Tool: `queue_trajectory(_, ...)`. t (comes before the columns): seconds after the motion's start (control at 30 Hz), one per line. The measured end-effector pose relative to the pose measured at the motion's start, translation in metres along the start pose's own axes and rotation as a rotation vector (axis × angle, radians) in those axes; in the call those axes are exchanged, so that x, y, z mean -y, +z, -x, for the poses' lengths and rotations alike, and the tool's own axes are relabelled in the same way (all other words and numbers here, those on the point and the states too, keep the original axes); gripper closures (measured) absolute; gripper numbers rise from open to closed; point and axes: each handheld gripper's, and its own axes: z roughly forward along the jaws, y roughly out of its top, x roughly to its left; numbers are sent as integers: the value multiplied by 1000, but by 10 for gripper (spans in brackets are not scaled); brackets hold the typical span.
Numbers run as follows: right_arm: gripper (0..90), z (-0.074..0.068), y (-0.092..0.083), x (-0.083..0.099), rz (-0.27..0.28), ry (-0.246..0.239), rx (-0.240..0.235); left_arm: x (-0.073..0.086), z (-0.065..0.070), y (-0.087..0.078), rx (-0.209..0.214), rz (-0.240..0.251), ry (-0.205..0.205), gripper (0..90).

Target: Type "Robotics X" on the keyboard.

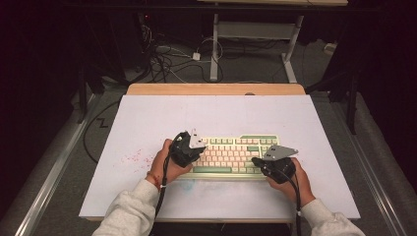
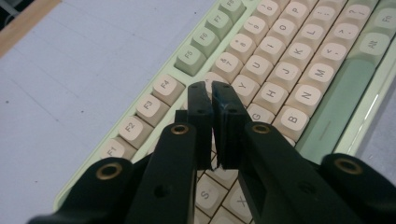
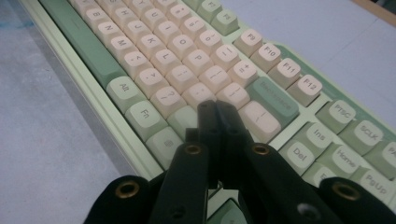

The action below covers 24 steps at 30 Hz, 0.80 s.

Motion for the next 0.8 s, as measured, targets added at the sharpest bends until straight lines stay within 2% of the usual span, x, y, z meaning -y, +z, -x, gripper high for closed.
queue_trajectory(0.1, 900, 0, -3, -2, 11, -2, 0, 2, -1, -5, -1, 25, -3, 814)
queue_trajectory(0.13, 900, -1, -6, -3, 19, -3, -1, 2, -1, -7, -2, 33, -4, 756)
queue_trajectory(0.23, 900, -1, -9, -4, 26, -7, 0, 5, -1, -11, -11, 52, 6, 684)
queue_trajectory(0.33, 900, -1, -11, -5, 31, -6, -3, 9, 0, -15, -21, 66, 2, 555)
queue_trajectory(0.37, 900, -1, -11, -5, 31, -6, -3, 10, 0, -16, -38, 66, 5, 555)
queue_trajectory(0.4, 900, -1, -12, -6, 34, -5, -2, 12, 1, -18, -47, 78, 8, 461)
queue_trajectory(0.47, 900, -1, -12, -6, 34, -5, -2, 15, 1, -21, -44, 109, 5, 427)
queue_trajectory(0.5, 900, 0, -14, -7, 39, -6, -2, 15, 2, -23, -52, 117, 2, 325)
queue_trajectory(0.53, 900, 0, -14, -7, 39, -6, -2, 17, 3, -25, -69, 126, 4, 325)
queue_trajectory(0.57, 900, 1, -16, -7, 45, -1, 1, 18, 4, -27, -85, 128, 9, 259)
queue_trajectory(0.67, 900, 1, -17, -7, 52, 3, 12, 23, 5, -32, -101, 146, 16, 211)
queue_trajectory(0.73, 900, 3, -19, -7, 66, 15, 29, 27, 6, -34, -118, 135, 4, 195)
queue_trajectory(0.8, 900, 5, -20, -8, 67, 22, 28, 32, 7, -37, -128, 145, -6, 184)
